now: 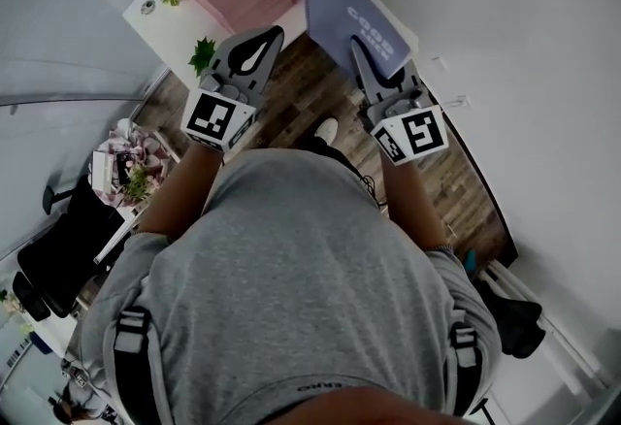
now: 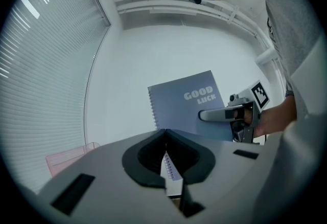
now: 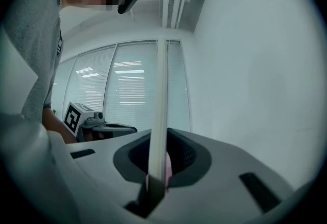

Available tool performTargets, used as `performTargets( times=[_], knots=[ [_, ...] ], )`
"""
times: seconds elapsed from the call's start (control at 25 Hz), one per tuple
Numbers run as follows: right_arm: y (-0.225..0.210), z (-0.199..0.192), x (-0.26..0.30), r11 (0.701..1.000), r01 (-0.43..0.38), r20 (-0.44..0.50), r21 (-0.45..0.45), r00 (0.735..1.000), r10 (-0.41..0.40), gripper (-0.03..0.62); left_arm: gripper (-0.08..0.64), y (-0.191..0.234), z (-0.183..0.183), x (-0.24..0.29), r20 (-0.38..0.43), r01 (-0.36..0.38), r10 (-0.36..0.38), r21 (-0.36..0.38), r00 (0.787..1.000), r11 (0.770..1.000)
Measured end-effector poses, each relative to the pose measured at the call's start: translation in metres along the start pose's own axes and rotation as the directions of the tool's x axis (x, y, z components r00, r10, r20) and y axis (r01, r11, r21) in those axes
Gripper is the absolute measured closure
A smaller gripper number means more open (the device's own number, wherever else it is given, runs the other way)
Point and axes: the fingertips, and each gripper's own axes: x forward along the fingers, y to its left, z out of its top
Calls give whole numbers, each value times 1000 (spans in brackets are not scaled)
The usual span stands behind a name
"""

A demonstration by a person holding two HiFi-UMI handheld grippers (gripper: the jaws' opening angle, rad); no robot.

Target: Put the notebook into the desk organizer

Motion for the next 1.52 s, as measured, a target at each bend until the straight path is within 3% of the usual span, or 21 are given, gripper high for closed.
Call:
performTargets(
  times=[0.4,0.64,1.16,1.52],
  knots=[
    [-87,1,-7,994,-110,6,14,994,110,552,540,-19,-1,81,-9,-103,103,6,995,995],
    [-118,-5,-7,989,-146,6,25,989,146,552,540,-27,-6,99,-30,-161,161,12,986,987],
    [-128,-13,35,971,-232,-4,49,973,233,552,540,14,-22,100,-51,-271,271,9,961,963],
    [-122,-6,114,933,-357,-21,49,933,358,552,540,80,-20,105,-25,-345,345,31,938,938]
  ],
)
